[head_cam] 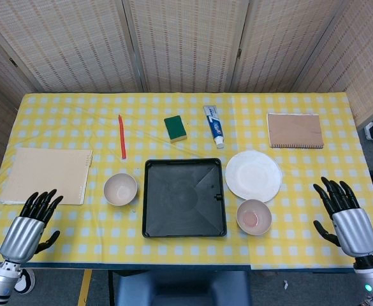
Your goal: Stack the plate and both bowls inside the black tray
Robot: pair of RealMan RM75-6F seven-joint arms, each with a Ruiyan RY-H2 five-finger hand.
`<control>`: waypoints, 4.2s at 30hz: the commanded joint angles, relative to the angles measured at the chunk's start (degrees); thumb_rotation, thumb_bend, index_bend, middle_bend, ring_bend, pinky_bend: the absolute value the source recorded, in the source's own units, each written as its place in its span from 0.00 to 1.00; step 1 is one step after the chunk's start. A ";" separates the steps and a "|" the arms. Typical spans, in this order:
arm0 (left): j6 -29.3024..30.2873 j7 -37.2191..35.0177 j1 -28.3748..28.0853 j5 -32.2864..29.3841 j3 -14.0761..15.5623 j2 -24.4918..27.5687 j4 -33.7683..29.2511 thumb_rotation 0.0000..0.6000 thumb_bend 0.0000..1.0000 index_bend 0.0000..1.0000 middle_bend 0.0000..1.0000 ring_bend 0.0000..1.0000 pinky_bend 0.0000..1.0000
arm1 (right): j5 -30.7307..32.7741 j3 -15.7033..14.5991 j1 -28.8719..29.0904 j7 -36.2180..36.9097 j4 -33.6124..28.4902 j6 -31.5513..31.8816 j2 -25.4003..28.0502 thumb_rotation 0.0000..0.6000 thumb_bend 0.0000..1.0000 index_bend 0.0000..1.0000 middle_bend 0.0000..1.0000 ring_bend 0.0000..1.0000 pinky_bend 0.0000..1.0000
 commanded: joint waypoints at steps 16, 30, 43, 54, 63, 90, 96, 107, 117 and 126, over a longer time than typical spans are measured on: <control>1.98 -0.86 -0.58 3.60 0.79 -3.25 3.77 1.00 0.34 0.01 0.35 0.22 0.37 | 0.51 0.16 0.25 -0.32 -0.56 -0.84 0.27 1.00 0.33 0.00 0.00 0.00 0.00; 3.89 -2.10 -0.61 2.15 -0.95 -3.05 5.07 1.00 0.34 0.01 0.17 0.05 0.11 | 8.40 1.28 2.73 -6.01 -0.45 -10.48 0.13 1.00 0.33 0.26 0.00 0.00 0.00; 3.99 -4.46 -0.49 -0.33 -2.10 -1.76 4.65 1.00 0.34 0.00 0.10 0.00 0.05 | 6.28 2.72 8.33 1.77 19.50 -14.12 -9.87 1.00 0.33 0.51 0.00 0.00 0.00; 3.17 -4.91 -0.46 -1.77 -2.40 -0.68 3.61 1.00 0.34 0.00 0.08 0.00 0.04 | 4.16 1.80 13.21 8.02 34.05 -17.64 -19.67 1.00 0.33 0.53 0.00 0.00 0.00; 2.34 -5.05 -0.46 -2.55 -2.37 0.10 2.66 1.00 0.34 0.00 0.08 0.00 0.04 | 3.53 0.66 15.09 11.22 41.28 -19.05 -25.79 1.00 0.33 0.53 0.00 0.00 0.00; 1.72 -4.91 -0.22 -2.82 -2.11 1.26 1.25 1.00 0.34 0.00 0.07 0.00 0.04 | 2.90 -0.66 20.03 15.59 49.71 -21.19 -33.75 1.00 0.33 0.53 0.00 0.00 0.00; 1.32 -4.92 -0.35 -2.99 -2.13 1.22 1.36 1.00 0.34 0.00 0.07 0.00 0.03 | 3.14 -0.72 20.69 16.38 51.70 -21.63 -34.80 1.00 0.33 0.54 0.02 0.00 0.00; 1.45 -5.07 -0.24 -3.17 -2.24 1.33 1.22 1.00 0.34 0.00 0.07 0.00 0.03 | 3.71 -0.55 21.88 18.34 55.52 -22.26 -37.18 1.00 0.48 0.64 0.06 0.02 0.00; 1.30 -4.96 -0.24 -3.33 -2.28 1.29 1.31 1.00 0.34 0.00 0.07 0.00 0.03 | 4.03 0.70 20.56 19.30 55.03 -14.86 -36.18 1.00 0.49 0.68 0.09 0.03 0.00; 1.21 -4.52 -0.18 -3.17 -2.10 1.22 0.85 1.00 0.34 0.00 0.07 0.00 0.02 | 2.42 2.20 18.62 19.04 48.12 -1.68 -31.88 1.00 0.49 0.69 0.12 0.07 0.00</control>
